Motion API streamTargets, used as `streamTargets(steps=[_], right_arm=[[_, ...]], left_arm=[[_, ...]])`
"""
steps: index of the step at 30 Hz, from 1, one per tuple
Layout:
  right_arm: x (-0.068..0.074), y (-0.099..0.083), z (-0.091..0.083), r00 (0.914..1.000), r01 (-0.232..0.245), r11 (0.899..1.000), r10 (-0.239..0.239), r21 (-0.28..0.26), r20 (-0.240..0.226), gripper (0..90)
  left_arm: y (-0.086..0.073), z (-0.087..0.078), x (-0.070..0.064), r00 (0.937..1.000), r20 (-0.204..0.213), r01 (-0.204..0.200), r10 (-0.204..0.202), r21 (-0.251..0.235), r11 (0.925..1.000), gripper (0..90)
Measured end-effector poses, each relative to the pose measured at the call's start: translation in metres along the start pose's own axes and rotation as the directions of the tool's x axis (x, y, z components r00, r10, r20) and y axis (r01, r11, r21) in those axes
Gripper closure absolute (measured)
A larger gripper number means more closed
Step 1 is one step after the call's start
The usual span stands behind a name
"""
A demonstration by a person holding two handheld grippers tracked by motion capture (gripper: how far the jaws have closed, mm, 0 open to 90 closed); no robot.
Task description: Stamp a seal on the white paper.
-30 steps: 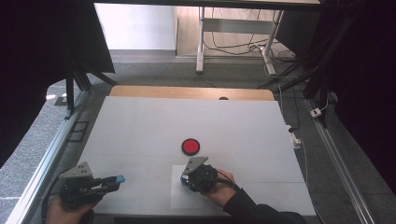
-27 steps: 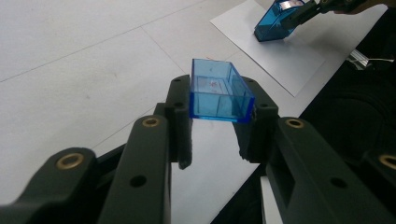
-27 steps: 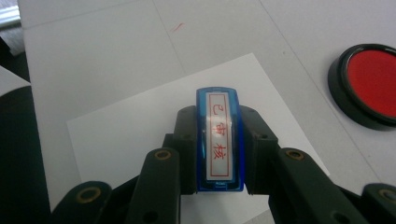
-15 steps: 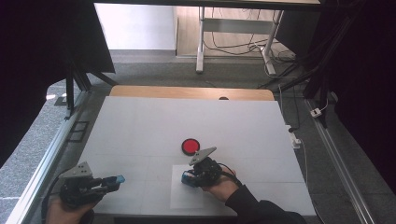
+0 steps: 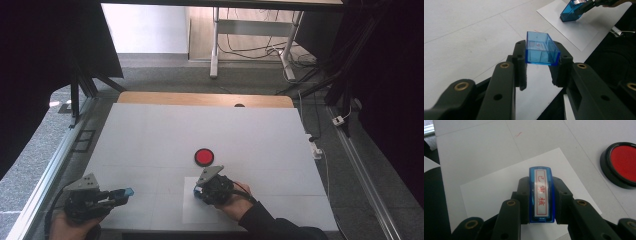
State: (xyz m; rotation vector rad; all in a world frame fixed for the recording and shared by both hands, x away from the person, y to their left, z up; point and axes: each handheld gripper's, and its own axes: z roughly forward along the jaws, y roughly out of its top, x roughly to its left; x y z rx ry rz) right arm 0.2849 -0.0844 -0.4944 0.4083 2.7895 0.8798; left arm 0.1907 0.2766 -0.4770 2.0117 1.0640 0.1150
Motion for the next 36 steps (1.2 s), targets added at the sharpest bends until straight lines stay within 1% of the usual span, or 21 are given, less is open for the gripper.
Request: streamTargets(steps=[2,3,6,9,12,14,18,20,24,30,33,36], right_arm=[[0.000,0.000,0.000,1.0000,-0.002,1.000,0.002,0.001,-0.001,70.5],[-0.001,0.000,0.000,0.9999,-0.012,1.000,0.012,-0.002,-0.005,70.5],[-0.007,-0.003,0.000,0.9982,-0.048,0.999,0.047,-0.012,-0.037,70.5],[-0.012,-0.004,0.001,0.9945,-0.083,0.996,0.081,-0.021,-0.066,70.5],[-0.017,-0.006,0.001,0.9888,-0.119,0.992,0.116,-0.028,-0.094,70.5],[-0.019,-0.008,0.001,0.9856,-0.134,0.990,0.130,-0.033,-0.109,70.5],[-0.019,-0.007,0.001,0.9882,-0.117,0.993,0.113,-0.030,-0.104,70.4],[-0.018,-0.006,0.001,0.9884,-0.117,0.993,0.113,-0.027,-0.101,70.3],[-0.016,-0.006,0.000,0.9914,-0.094,0.995,0.091,-0.029,-0.094,70.2],[-0.017,-0.006,0.000,0.9909,-0.098,0.995,0.095,-0.028,-0.095,70.1],[-0.016,-0.005,0.000,0.9893,-0.106,0.994,0.102,-0.033,-0.105,70.1],[-0.015,-0.003,-0.002,0.9910,-0.089,0.995,0.084,-0.043,-0.104,70.1]], left_arm=[[0.000,0.000,0.000,1.0000,0.000,0.000,0.000,0.000,1.0000,68.7],[0.000,0.000,0.000,1.0000,-0.001,0.000,0.000,-0.001,1.0000,68.7],[0.000,0.000,0.000,1.0000,0.000,0.001,-0.001,0.000,1.0000,68.7],[0.000,0.000,0.000,1.0000,0.000,0.001,-0.001,0.001,1.0000,68.7],[0.000,0.000,0.000,1.0000,0.000,0.001,-0.001,0.001,1.0000,68.7],[0.000,0.000,0.000,1.0000,0.000,0.001,-0.001,0.001,1.0000,68.7],[0.000,0.000,0.000,1.0000,0.001,0.001,-0.001,-0.001,1.0000,68.7],[0.000,0.000,0.000,1.0000,0.001,0.001,-0.001,-0.001,1.0000,68.7],[0.000,0.000,0.000,1.0000,0.002,0.000,0.000,-0.002,1.0000,68.7],[0.000,-0.001,0.000,1.0000,0.003,0.001,-0.001,-0.003,1.0000,68.7],[0.000,-0.001,0.001,1.0000,0.004,0.003,-0.003,-0.004,1.0000,68.7],[0.000,-0.001,0.001,1.0000,0.004,0.002,-0.002,-0.003,1.0000,68.7]])
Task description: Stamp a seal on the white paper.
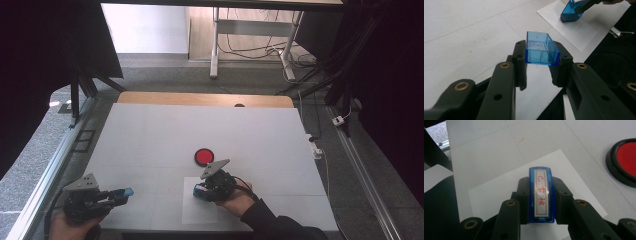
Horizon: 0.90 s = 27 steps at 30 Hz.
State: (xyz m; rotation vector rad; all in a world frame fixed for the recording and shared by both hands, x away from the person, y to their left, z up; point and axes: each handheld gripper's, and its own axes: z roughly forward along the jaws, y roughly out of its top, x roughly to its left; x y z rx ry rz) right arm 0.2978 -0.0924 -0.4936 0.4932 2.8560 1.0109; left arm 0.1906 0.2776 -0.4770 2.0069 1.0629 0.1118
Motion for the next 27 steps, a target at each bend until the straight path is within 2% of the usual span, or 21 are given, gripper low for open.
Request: streamTargets(steps=[15,27], right_arm=[[0.001,0.008,-0.017,1.0000,-0.009,0.998,0.009,-0.058,0.000,70.1],[0.000,0.013,-0.029,0.9998,0.016,0.995,-0.015,-0.095,0.011,70.1]], left_arm=[[0.000,0.000,0.000,1.0000,0.000,0.001,-0.001,-0.001,1.0000,68.6],[0.000,0.000,0.000,1.0000,0.001,0.003,-0.003,-0.001,1.0000,68.6]])
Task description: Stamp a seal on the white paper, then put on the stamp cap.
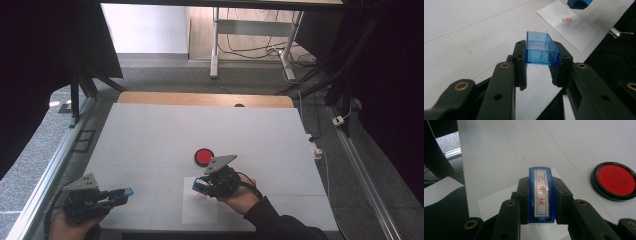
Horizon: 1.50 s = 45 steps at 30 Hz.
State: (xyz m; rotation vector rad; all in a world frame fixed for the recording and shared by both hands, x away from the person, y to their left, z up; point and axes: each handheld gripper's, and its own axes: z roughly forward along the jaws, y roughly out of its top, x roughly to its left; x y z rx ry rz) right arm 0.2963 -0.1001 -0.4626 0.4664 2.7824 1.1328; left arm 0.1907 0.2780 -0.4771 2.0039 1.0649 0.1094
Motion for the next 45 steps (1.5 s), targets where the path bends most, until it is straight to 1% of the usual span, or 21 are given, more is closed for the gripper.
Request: streamTargets(steps=[3,4,5,9,15,21,25,28,33,36,39,45], right_arm=[[-0.001,0.002,-0.004,1.0000,-0.005,1.000,0.005,-0.019,0.001,70.1],[-0.001,0.003,-0.006,0.9999,-0.012,1.000,0.012,-0.018,0.002,70.1],[-0.002,0.004,-0.007,1.0000,-0.008,1.000,0.008,-0.030,0.000,70.1],[-0.004,0.007,-0.013,0.9999,-0.014,0.999,0.014,-0.050,-0.003,70.2],[-0.006,0.012,-0.024,0.9992,-0.038,0.995,0.036,-0.095,-0.019,70.1],[-0.008,0.016,-0.033,0.9989,-0.043,0.991,0.041,-0.128,-0.023,70.1],[-0.006,0.018,-0.037,0.9989,-0.044,0.988,0.040,-0.147,-0.026,70.2],[-0.006,0.019,-0.041,0.9992,-0.035,0.987,0.032,-0.155,-0.024,70.1],[-0.005,0.021,-0.045,0.9991,-0.031,0.985,0.025,-0.168,-0.035,70.1],[-0.005,0.022,-0.047,0.9992,-0.021,0.985,0.015,-0.172,-0.038,70.1],[-0.006,0.022,-0.049,0.9990,-0.024,0.984,0.017,-0.176,-0.040,70.1],[-0.006,0.024,-0.051,0.9989,-0.022,0.984,0.015,-0.175,-0.045,70.2]], left_arm=[[0.000,0.000,0.000,1.0000,0.001,0.003,-0.003,0.000,1.0000,68.6],[0.000,0.000,0.000,1.0000,0.002,0.003,-0.003,0.000,1.0000,68.6],[0.000,0.000,0.000,1.0000,0.000,0.003,-0.003,0.000,1.0000,68.6],[0.000,0.000,0.000,1.0000,0.001,0.003,-0.003,0.002,1.0000,68.6],[0.000,0.001,0.001,1.0000,0.006,0.007,-0.007,0.005,1.0000,68.7],[0.000,0.001,0.001,0.9999,0.007,0.009,-0.009,0.005,0.9999,68.6],[0.000,0.001,0.001,0.9999,0.009,0.009,-0.009,0.007,0.9999,68.7],[0.001,0.001,0.001,0.9999,0.010,0.009,-0.009,0.007,0.9999,68.7],[0.001,0.001,0.001,0.9999,0.009,0.005,-0.005,0.013,0.9999,68.7],[0.002,0.002,0.001,0.9998,0.021,0.006,-0.006,0.012,0.9999,68.7],[0.004,0.003,-0.001,0.9993,0.037,-0.006,0.005,0.012,0.9999,68.7],[0.014,0.009,-0.007,0.9965,0.059,-0.061,0.059,0.019,0.9980,68.7]])
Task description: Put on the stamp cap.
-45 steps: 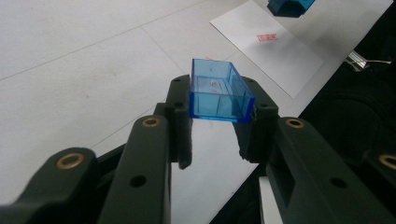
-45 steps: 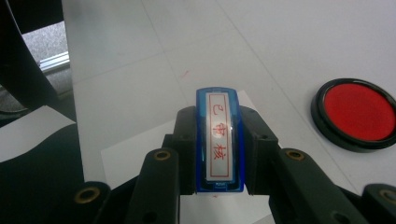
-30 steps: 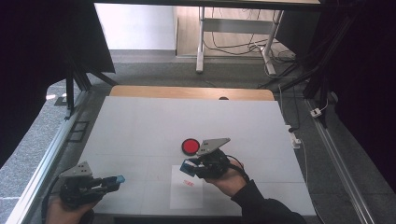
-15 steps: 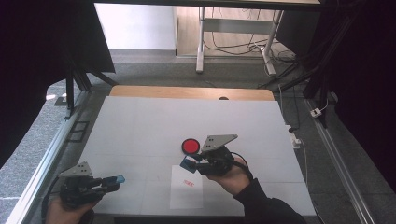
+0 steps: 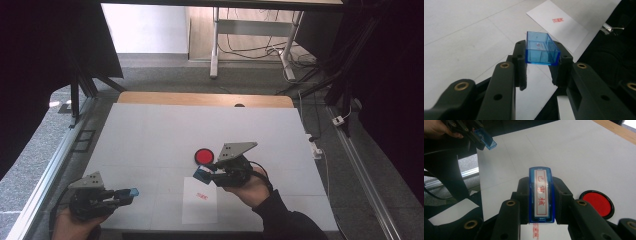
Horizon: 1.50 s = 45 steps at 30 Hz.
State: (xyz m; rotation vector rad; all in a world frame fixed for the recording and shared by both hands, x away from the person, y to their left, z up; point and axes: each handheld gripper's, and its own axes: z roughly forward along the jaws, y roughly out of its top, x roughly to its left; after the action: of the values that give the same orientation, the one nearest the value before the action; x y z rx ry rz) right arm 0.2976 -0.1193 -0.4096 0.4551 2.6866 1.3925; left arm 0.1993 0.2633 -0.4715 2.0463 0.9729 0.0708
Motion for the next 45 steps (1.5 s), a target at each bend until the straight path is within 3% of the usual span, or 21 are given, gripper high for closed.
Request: streamTargets(steps=[9,14,19,24,33,45], right_arm=[[0.001,0.004,-0.003,0.9997,-0.013,1.000,0.013,-0.024,-0.019,70.2],[0.002,0.006,-0.006,0.9997,-0.006,1.000,0.005,-0.027,-0.024,70.1],[0.001,0.007,-0.008,0.9996,0.000,0.999,-0.001,-0.041,-0.028,70.1],[0.001,0.008,-0.010,0.9993,0.008,0.999,-0.010,-0.047,-0.036,70.1],[0.001,0.009,-0.010,0.9983,0.022,0.999,-0.024,-0.045,-0.053,70.1],[0.000,0.012,-0.015,0.9980,0.014,0.998,-0.017,-0.063,-0.061,70.1]], left_arm=[[0.015,0.013,-0.005,0.9962,0.062,-0.062,0.061,0.022,0.9978,68.7],[0.025,0.021,-0.005,0.9911,0.095,-0.095,0.093,0.024,0.9951,68.7],[0.038,0.033,-0.007,0.9821,0.136,-0.137,0.130,0.040,0.9898,68.7],[0.049,0.045,-0.006,0.9690,0.185,-0.174,0.164,0.039,0.9840,68.7],[0.069,0.063,-0.006,0.9504,0.236,-0.218,0.203,0.041,0.9750,68.7],[0.095,0.085,-0.011,0.9108,0.312,-0.290,0.271,0.018,0.9567,68.7]])
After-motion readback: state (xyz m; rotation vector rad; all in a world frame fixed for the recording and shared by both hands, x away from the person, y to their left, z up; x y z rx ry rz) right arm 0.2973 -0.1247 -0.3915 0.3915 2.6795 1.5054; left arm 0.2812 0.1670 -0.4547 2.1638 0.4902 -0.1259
